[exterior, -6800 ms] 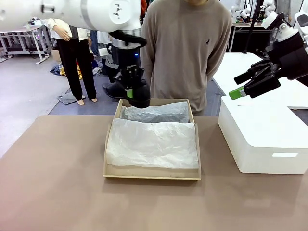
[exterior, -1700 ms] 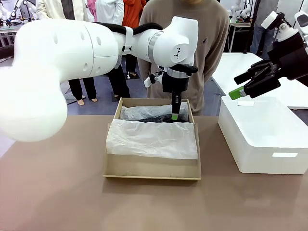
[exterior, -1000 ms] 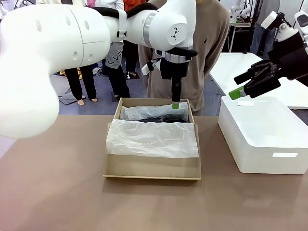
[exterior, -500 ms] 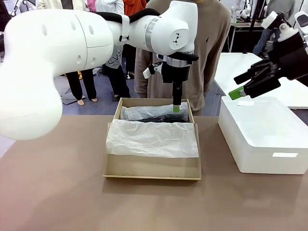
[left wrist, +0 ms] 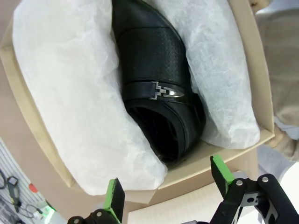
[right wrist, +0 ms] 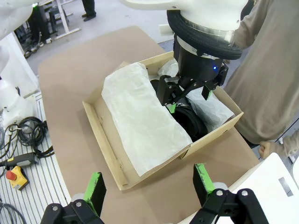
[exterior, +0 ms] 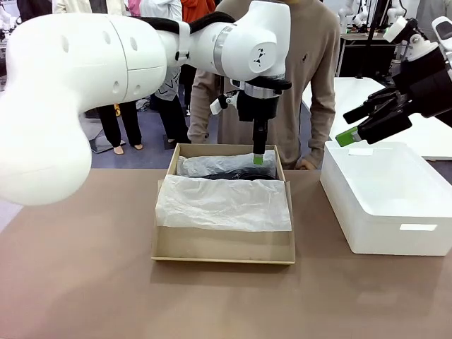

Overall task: Pack the shoes into the box.
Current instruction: Close the Shoes Box.

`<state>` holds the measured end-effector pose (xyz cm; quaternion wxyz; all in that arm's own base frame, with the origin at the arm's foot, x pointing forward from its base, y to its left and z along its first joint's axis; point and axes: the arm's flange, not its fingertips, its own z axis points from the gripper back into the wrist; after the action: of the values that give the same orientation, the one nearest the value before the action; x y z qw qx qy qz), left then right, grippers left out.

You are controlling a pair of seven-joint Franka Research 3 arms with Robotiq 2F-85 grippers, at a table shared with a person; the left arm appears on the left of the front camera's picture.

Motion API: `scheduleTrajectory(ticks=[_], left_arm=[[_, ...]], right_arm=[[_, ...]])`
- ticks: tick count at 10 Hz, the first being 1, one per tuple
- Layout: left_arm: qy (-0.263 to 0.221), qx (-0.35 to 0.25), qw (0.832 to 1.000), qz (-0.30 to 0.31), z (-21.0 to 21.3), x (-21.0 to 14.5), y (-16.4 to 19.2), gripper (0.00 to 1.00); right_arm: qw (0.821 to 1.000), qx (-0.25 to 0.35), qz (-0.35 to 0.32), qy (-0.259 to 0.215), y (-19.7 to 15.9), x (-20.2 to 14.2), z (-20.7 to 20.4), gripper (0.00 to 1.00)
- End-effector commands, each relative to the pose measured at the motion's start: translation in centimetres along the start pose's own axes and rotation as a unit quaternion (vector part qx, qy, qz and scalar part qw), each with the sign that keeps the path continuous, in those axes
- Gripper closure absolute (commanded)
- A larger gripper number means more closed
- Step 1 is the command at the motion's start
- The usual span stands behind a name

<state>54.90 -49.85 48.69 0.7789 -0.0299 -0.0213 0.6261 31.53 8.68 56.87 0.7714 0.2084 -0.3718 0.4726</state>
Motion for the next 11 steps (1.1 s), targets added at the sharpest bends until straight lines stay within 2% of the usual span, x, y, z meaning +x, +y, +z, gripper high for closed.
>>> scheduleTrajectory(ticks=[1,3,4,6,8,11], left_arm=[[-0.026,0.002,0.991,-0.128,2.0,2.0,1.5,0.00],[-0.051,0.023,0.979,-0.198,3.6,5.2,2.7,0.00],[-0.041,0.021,0.964,-0.262,4.6,6.9,3.5,0.00],[-0.023,0.021,0.921,-0.389,6.4,11.0,5.0,0.00],[0.012,0.012,0.867,-0.499,7.7,14.9,6.2,0.00],[0.009,-0.008,0.761,-0.649,8.6,19.6,8.4,0.00]], right_arm=[[1.000,0.008,0.009,-0.013,-0.3,0.0,-0.2,0.00],[1.000,0.008,0.009,-0.013,-0.3,0.0,-0.2,0.00],[1.000,0.008,0.009,-0.013,-0.3,0.0,-0.2,0.00],[1.000,0.008,0.009,-0.013,-0.3,0.0,-0.2,0.00],[1.000,0.008,0.009,-0.013,-0.3,0.0,-0.2,0.00],[1.000,0.008,0.009,-0.013,-0.3,0.0,-0.2,0.00]])
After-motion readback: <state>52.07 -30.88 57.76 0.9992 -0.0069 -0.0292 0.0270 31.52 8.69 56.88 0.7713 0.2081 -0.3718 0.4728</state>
